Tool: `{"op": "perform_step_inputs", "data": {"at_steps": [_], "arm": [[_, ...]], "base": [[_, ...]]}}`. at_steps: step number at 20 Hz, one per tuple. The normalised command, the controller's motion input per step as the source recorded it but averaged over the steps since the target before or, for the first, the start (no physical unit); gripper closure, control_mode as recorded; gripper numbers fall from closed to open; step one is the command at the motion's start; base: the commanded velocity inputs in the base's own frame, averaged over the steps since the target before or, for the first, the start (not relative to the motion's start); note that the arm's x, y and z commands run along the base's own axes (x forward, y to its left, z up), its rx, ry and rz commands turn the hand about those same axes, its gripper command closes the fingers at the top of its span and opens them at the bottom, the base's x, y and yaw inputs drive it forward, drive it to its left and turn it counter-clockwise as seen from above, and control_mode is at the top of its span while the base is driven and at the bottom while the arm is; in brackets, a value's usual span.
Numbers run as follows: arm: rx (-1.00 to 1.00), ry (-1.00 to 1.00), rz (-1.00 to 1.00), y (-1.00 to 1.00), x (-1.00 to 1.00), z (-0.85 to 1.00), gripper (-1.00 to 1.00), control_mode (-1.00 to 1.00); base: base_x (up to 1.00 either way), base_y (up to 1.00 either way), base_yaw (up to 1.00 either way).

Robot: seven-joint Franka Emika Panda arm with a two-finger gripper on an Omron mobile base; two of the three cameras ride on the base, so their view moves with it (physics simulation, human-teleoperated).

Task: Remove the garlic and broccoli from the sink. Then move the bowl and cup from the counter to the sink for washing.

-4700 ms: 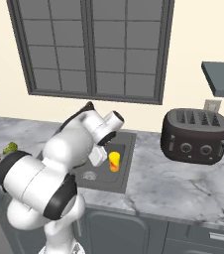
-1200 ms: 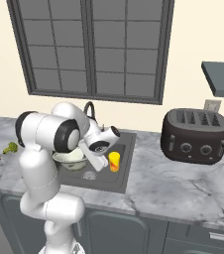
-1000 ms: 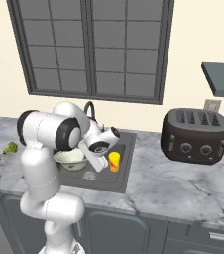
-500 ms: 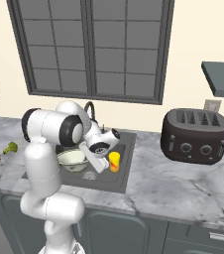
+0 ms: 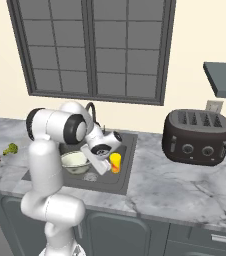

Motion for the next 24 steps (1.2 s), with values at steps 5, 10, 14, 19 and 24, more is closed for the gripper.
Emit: {"op": "perform_step_inputs", "data": {"at_steps": [5,10,14,19,24], "arm": [[0.00,-0.04,0.01,0.00,0.11,-0.15,1.00,-1.00],[0.00,-0.02,0.00,0.00,0.10,-0.16,1.00,-1.00],[0.00,-0.02,0.00,0.04,0.11,-0.12,1.00,-1.00],[0.00,-0.01,0.00,0.09,0.09,-0.09,1.00,-1.00],[0.00,0.00,0.00,0.11,0.10,-0.11,1.00,-1.00]], "base": [[0.00,0.00,0.00],[0.00,0.00,0.00],[0.00,0.00,0.00],[0.00,0.00,0.00],[0.00,0.00,0.00]]}}
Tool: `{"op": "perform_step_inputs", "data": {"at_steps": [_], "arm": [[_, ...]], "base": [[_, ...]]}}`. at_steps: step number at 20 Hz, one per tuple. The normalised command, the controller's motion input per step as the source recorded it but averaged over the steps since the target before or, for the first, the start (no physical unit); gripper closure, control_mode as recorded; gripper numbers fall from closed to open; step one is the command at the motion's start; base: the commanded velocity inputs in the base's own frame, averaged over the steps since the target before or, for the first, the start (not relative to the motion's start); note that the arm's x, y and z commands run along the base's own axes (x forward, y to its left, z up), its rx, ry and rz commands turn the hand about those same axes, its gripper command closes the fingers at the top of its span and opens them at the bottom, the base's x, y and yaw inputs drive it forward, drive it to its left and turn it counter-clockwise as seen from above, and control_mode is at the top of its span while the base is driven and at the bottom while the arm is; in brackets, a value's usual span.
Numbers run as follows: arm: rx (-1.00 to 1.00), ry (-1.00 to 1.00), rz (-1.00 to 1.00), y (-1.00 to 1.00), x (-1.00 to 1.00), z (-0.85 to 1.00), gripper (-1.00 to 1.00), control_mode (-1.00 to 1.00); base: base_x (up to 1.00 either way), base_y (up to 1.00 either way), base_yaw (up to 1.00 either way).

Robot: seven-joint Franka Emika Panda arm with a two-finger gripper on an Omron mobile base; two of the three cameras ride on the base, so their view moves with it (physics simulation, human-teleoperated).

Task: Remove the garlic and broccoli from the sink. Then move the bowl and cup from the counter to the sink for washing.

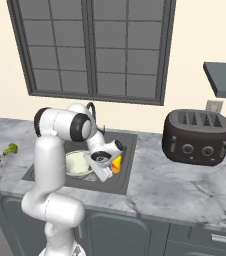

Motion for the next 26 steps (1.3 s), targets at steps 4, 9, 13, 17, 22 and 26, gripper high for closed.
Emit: {"op": "perform_step_inputs", "data": {"at_steps": [4,9,13,17,22,26], "arm": [[0.00,0.00,0.00,0.09,0.12,-0.09,1.00,-1.00],[0.00,0.00,0.00,0.07,0.11,-0.08,1.00,-1.00],[0.00,0.00,0.00,0.09,0.12,-0.09,1.00,-1.00],[0.00,0.00,0.00,0.09,0.13,-0.06,1.00,-1.00],[0.00,-0.01,0.00,0.11,0.12,-0.04,1.00,-1.00],[0.00,-0.01,0.00,0.13,0.11,-0.03,1.00,-1.00]], "base": [[0.00,0.00,0.00],[0.00,0.00,0.00],[0.00,0.00,0.00],[0.00,0.00,0.00],[0.00,0.00,0.00],[0.00,0.00,0.00]]}}
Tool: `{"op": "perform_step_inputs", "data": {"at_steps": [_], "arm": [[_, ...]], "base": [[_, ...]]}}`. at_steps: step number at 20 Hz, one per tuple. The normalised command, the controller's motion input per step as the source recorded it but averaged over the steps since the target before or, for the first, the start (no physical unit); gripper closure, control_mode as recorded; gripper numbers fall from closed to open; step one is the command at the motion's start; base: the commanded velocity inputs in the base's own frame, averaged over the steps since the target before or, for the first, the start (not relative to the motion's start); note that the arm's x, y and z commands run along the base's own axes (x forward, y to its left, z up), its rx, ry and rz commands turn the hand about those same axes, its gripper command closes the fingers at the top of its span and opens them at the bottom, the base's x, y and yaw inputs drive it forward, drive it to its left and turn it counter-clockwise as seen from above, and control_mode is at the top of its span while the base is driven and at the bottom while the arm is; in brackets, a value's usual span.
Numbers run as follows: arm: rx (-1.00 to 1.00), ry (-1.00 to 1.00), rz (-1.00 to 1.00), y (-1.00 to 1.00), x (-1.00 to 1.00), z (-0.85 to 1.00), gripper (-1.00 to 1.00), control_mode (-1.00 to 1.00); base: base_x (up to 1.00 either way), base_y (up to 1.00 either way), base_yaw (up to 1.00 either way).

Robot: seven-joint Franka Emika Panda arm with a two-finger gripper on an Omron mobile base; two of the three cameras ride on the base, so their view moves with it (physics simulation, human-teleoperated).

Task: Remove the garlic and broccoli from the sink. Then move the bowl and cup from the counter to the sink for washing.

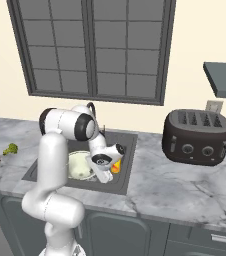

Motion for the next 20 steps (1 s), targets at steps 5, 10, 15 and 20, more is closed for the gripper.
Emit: {"op": "perform_step_inputs", "data": {"at_steps": [5,10,15,20], "arm": [[0.00,0.00,0.00,0.15,0.09,-0.06,1.00,-1.00],[0.00,0.00,0.00,0.16,0.10,-0.07,1.00,-1.00],[0.00,0.00,0.00,0.14,0.12,-0.07,1.00,-1.00],[0.00,0.00,0.00,0.13,0.09,-0.06,-1.00,-1.00]], "base": [[0.00,0.00,0.00],[0.00,0.00,0.00],[0.00,0.00,0.00],[0.00,0.00,0.00]]}}
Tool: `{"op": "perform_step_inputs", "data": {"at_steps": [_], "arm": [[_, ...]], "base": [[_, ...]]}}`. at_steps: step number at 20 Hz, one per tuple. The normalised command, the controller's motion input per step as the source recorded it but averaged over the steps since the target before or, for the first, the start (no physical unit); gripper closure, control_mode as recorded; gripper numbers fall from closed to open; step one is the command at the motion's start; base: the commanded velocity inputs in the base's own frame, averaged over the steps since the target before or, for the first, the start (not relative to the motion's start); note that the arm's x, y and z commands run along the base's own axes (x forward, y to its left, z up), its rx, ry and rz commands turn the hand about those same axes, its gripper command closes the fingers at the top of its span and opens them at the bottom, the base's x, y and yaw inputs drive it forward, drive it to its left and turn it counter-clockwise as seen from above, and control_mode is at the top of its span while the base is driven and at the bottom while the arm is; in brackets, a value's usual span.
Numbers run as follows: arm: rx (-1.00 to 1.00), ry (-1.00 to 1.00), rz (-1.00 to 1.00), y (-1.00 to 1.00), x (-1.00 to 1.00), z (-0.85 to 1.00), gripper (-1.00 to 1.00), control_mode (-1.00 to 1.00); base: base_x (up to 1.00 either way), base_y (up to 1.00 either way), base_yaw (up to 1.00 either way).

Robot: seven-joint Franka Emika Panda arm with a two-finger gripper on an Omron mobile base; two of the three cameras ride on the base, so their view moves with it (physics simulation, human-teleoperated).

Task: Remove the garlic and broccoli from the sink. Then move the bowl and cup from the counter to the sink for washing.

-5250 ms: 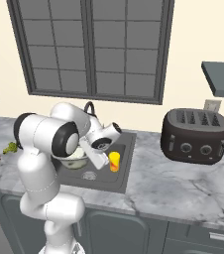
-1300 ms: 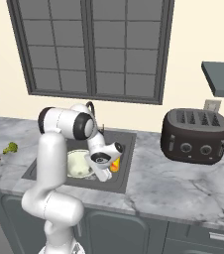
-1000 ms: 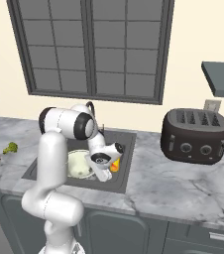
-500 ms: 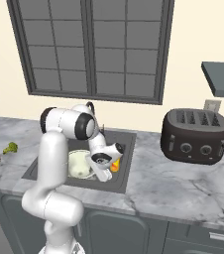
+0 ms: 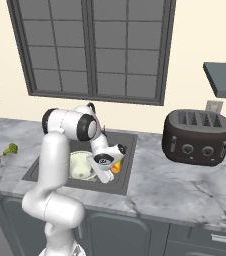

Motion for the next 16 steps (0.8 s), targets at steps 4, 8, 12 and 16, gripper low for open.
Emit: {"op": "perform_step_inputs", "data": {"at_steps": [4,8,12,16], "arm": [[0.00,0.00,0.00,0.09,0.05,-0.04,-1.00,-1.00],[0.00,0.00,0.00,0.07,0.03,-0.01,-1.00,-1.00],[0.00,0.00,0.00,0.01,0.02,0.00,-1.00,-1.00],[0.00,0.00,0.00,-0.06,0.00,0.01,-1.00,-1.00]], "base": [[0.00,0.00,0.00],[0.00,0.00,0.00],[0.00,0.00,0.00],[0.00,0.00,0.00]]}}
